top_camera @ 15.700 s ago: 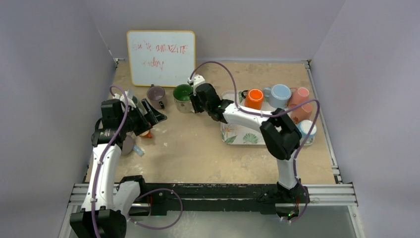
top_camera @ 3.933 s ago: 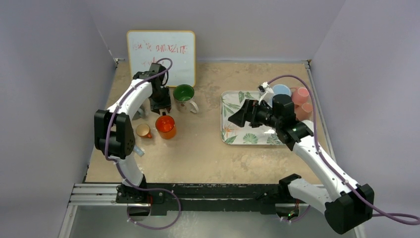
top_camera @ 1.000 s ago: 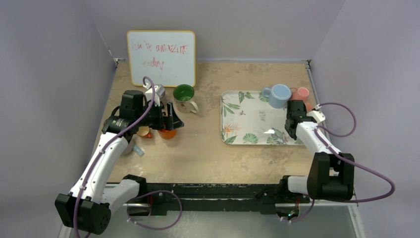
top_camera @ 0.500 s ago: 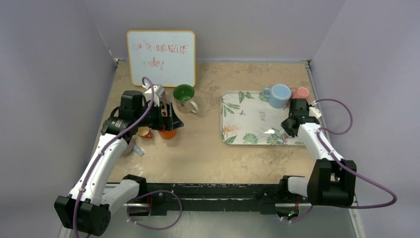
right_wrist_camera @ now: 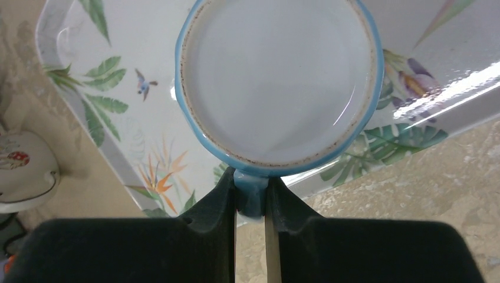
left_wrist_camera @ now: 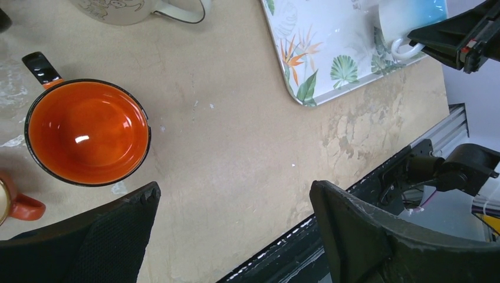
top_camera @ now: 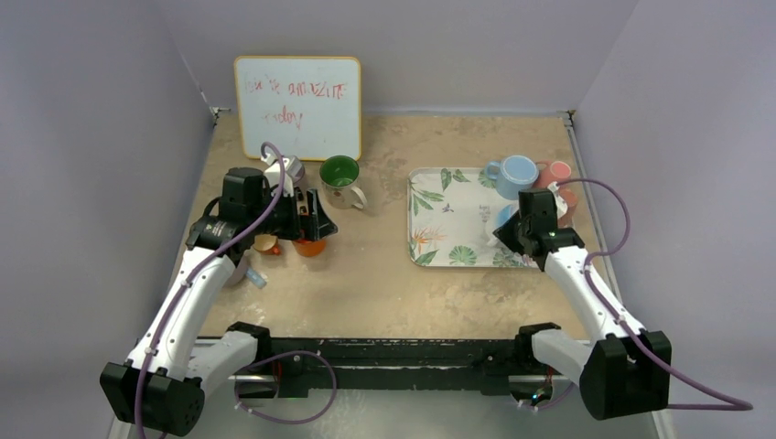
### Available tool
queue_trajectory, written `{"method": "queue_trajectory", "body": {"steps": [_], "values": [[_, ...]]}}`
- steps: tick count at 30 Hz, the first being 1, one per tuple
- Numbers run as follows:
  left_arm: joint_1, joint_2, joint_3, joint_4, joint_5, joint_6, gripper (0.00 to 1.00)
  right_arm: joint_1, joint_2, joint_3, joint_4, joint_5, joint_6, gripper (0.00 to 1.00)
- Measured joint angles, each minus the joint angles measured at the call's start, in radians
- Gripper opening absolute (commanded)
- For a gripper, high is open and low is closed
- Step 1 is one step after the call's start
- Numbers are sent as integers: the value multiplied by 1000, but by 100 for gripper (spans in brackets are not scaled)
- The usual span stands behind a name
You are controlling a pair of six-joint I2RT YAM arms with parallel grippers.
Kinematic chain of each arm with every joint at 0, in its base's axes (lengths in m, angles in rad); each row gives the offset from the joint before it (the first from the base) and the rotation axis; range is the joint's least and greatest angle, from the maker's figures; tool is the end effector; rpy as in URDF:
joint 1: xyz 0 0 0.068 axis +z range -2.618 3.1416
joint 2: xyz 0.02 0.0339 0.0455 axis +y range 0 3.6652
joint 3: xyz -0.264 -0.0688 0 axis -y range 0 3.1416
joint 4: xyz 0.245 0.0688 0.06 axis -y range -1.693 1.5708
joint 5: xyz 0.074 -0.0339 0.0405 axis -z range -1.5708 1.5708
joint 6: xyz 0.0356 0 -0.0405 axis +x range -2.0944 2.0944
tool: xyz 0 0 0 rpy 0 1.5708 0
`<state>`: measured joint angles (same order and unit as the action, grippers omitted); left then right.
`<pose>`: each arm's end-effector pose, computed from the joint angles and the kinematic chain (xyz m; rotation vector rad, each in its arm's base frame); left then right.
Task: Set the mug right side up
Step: Turn over the cup on the tray.
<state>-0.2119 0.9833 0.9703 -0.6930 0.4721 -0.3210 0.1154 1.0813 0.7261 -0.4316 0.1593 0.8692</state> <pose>0.1920 -0.0579 0.3215 0.1296 2.3114 -0.8135 0.2227 0.0201 0.2403 0.9422 2.1686 0.2955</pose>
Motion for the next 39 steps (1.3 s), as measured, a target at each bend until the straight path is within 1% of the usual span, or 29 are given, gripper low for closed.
{"method": "queue_trajectory", "body": {"steps": [4, 8, 14, 18, 23, 27, 29, 30, 32, 37, 39], "values": [[0, -2, 0, -10, -25, 0, 100, 27, -32, -40, 60, -48, -13, 0], [0, -2, 0, -21, -47, 0, 100, 35, -42, -110, 146, -137, -48, 0], [0, 3, 0, -30, -58, -5, 99, 41, -91, -164, 256, -239, -70, 0], [0, 3, 1, -24, -31, -38, 92, 43, -159, -202, 315, -292, -69, 0], [0, 3, 1, 23, 63, -138, 87, 49, -228, -232, 404, -348, -47, 0], [0, 3, -9, 130, 175, -277, 82, 60, -234, -238, 508, -408, -12, 0], [0, 3, -37, 237, 252, -388, 81, 84, -234, -243, 577, -439, 14, 0], [0, 3, -47, 265, 270, -421, 80, 94, -234, -243, 596, -446, 24, 0], [0, 3, -85, 377, 323, -520, 79, 133, -233, -244, 655, -460, 50, 0], [0, -13, -203, 650, 374, -738, 81, 231, -216, -244, 823, -473, 123, 0], [0, -27, -248, 743, 383, -796, 82, 269, -193, -243, 886, -470, 150, 0]]}}
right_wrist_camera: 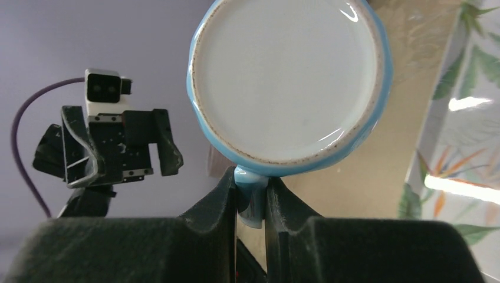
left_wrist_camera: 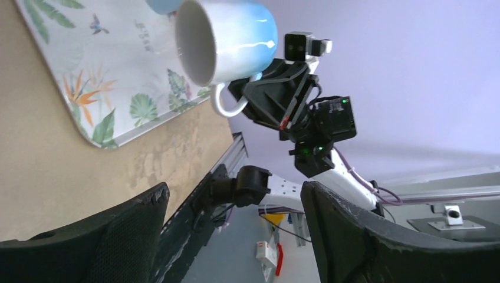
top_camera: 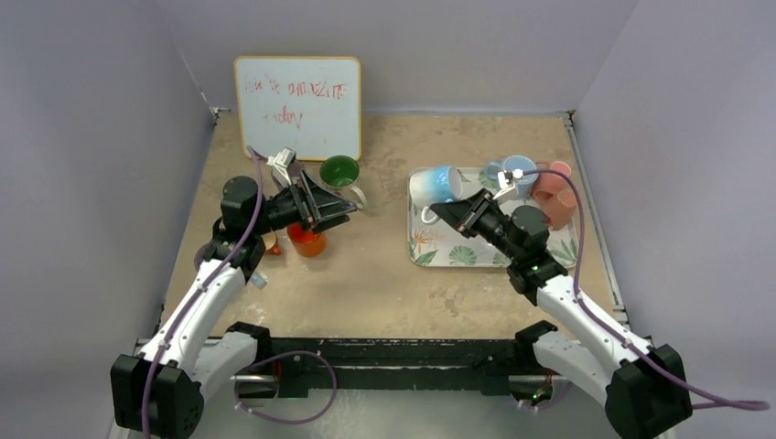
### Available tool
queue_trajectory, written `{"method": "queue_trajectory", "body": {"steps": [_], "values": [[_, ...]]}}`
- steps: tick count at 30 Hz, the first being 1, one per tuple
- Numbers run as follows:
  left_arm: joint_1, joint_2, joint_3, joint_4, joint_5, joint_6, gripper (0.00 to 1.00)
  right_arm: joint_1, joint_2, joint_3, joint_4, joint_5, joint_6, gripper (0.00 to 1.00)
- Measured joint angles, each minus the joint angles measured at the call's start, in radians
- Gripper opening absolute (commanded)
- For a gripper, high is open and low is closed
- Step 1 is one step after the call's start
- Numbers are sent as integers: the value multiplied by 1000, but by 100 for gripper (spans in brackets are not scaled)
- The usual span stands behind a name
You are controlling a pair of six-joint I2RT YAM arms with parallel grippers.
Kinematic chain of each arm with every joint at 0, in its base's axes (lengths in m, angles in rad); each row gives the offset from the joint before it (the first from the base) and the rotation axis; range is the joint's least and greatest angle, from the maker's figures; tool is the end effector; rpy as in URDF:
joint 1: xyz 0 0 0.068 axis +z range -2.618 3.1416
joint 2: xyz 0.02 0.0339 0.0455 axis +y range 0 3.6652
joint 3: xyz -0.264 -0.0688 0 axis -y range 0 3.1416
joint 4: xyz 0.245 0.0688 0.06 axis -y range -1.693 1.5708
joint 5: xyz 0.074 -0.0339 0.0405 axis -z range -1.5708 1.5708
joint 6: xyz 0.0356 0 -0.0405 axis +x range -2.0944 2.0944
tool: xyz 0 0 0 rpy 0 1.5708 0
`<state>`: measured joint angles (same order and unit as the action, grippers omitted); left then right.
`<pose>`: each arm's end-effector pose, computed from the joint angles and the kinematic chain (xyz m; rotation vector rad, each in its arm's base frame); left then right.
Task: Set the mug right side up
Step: Turn over the cup on the tray.
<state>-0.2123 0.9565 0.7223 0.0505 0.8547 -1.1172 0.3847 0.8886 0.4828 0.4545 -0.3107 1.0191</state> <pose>0.2053 -0.0717 0.3130 -0.1831 2.0173 -1.6505 0.1907 0.0889 0.2821 0.2591 1.6666 1.3273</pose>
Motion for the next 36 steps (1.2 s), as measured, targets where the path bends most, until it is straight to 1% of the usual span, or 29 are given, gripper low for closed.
{"method": "queue_trajectory", "body": {"steps": [5, 9, 13, 19, 26, 36], "values": [[0, -7, -77, 237, 24, -132, 82, 96, 90, 25, 101, 9, 56, 0], [0, -2, -115, 395, 37, -200, 82, 174, 164, 83, 158, 34, 76, 0], [0, 9, -148, 499, 47, -246, 82, 230, 212, 139, 209, 60, 82, 0], [-1, 20, -182, 579, 58, -288, 85, 293, 294, 225, 290, 93, 88, 0], [-8, 37, -206, 710, 58, -350, 75, 348, 375, 309, 331, 111, 92, 0], [-11, 85, -207, 880, 58, -436, 74, 415, 440, 375, 377, 110, 104, 0]]}}
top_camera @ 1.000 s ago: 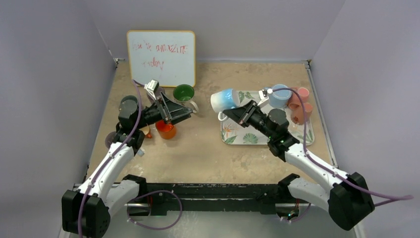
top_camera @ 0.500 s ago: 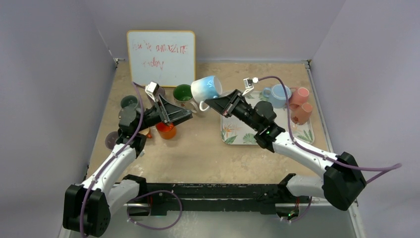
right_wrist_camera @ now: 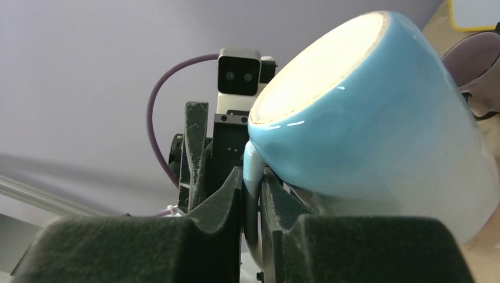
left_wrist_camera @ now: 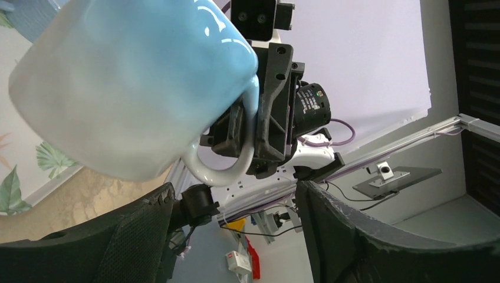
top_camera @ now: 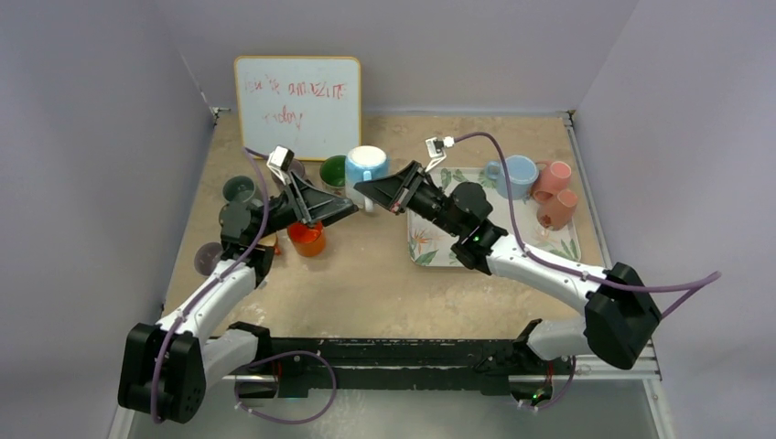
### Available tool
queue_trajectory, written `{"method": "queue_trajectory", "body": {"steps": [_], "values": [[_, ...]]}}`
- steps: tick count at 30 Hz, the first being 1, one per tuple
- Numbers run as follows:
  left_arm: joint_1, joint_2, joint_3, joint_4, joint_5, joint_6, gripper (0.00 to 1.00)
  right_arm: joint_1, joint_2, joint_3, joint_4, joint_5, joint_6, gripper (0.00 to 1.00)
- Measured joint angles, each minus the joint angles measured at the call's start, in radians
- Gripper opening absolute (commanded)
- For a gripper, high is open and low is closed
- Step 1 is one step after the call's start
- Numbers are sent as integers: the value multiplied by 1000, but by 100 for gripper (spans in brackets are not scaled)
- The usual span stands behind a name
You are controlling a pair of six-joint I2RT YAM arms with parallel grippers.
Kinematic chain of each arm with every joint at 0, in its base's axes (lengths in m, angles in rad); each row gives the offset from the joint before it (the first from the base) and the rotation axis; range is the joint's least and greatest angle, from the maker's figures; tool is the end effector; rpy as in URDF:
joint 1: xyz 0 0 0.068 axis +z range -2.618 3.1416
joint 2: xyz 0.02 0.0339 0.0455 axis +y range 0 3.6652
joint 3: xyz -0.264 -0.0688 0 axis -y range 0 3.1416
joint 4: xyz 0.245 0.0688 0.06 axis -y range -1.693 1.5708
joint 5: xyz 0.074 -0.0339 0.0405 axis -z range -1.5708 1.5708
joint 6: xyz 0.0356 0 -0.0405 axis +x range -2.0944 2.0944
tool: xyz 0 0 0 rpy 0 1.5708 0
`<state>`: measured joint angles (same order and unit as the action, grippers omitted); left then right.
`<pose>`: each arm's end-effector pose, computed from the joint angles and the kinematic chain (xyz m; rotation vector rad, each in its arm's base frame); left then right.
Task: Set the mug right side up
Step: Turn over the cup on the tray.
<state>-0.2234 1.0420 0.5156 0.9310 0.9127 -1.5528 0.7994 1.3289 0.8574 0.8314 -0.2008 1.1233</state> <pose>0.2052 -0.0755 0.3079 -0.0410 1.6478 -1.9648 0.2070 0.2230 0.3503 0.0250 1.4331 1.7620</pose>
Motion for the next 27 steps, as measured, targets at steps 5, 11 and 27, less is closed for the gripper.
{"method": "queue_trajectory", "body": {"steps": [5, 11, 27], "values": [[0, 43, -10, 52, 0, -26, 73, 13, 18, 8, -19, 0, -18, 0], [0, 26, -18, -23, 18, 21, 78, 12, -21, 12, -218, 23, -188, 0], [0, -143, 463, -1337, -423, 784, 95, 14, -71, 172, -771, 88, -1033, 0]]}}
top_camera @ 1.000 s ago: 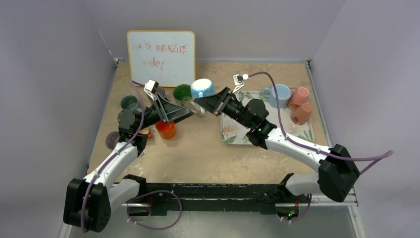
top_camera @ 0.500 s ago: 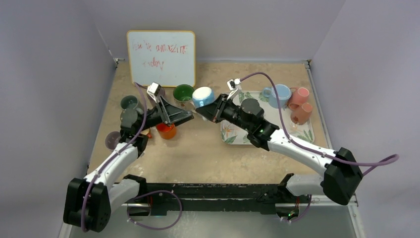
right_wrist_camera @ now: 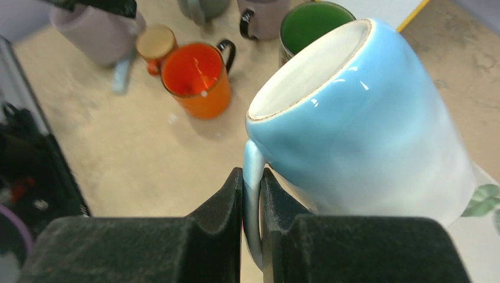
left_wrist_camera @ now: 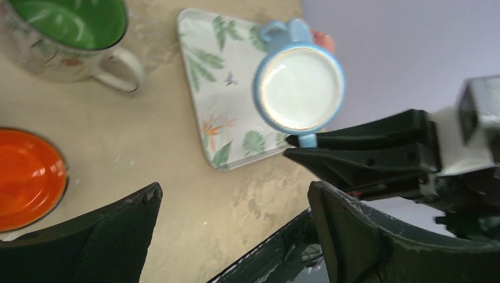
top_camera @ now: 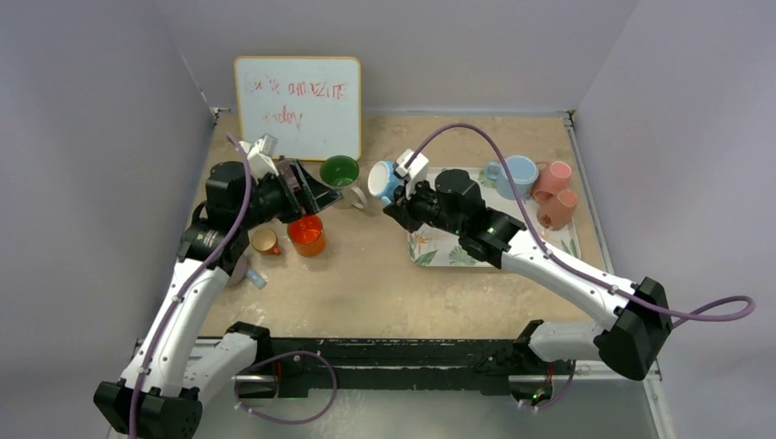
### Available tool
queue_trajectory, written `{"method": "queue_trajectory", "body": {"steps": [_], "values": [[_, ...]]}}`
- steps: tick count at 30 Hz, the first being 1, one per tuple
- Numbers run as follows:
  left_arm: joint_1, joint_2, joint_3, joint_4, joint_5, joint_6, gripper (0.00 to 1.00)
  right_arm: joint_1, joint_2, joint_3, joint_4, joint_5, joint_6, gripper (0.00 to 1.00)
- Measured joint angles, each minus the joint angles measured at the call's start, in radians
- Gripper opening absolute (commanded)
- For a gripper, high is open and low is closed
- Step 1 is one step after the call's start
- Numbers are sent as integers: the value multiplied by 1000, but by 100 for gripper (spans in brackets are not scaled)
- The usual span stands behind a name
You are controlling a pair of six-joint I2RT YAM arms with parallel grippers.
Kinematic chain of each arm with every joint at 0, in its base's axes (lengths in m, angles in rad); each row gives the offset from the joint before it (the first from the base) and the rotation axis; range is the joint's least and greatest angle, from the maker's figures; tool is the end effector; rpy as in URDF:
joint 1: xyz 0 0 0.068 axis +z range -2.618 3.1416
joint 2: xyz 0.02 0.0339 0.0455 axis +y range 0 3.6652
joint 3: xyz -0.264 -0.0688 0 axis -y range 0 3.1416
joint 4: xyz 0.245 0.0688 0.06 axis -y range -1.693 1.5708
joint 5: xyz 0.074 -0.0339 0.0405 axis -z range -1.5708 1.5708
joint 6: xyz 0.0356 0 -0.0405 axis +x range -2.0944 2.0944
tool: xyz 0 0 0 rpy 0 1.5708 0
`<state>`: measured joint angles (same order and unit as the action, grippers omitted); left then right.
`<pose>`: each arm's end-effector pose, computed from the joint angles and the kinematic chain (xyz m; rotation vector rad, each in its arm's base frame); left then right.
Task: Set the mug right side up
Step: Turn over the cup on the tray, then place the cup at the center of the board.
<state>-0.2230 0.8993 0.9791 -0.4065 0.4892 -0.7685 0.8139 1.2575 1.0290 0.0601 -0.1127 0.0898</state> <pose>0.1865 -0.0594 0.3657 -0.1932 2.0137 -1.1164 0.2022 0.2199 0.3493 -0.7168 1.6507 0.7539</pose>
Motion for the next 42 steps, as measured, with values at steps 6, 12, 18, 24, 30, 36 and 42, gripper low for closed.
{"method": "queue_trajectory", "body": {"steps": [6, 12, 18, 24, 30, 36, 42], "values": [[36, 156, 94, -204, -27, 86, 98, 20, 1, 4, -106, 21, -211, 0], [73, 215, 120, -244, -21, 100, 100, 38, 1, -36, -99, 21, -306, 0], [147, 251, 117, -224, 56, 88, 100, 71, 1, -73, -125, 75, -401, 0], [251, 289, 71, -179, 166, 54, 100, 130, 1, -82, -123, 183, -546, 0], [288, 291, 70, -180, 190, 61, 100, 276, 46, -114, -114, 349, -723, 0], [288, 264, 48, -185, 183, 91, 100, 398, 164, -127, -103, 529, -873, 0], [288, 241, 38, -206, 154, 126, 100, 491, 275, -136, -101, 677, -997, 0]]}}
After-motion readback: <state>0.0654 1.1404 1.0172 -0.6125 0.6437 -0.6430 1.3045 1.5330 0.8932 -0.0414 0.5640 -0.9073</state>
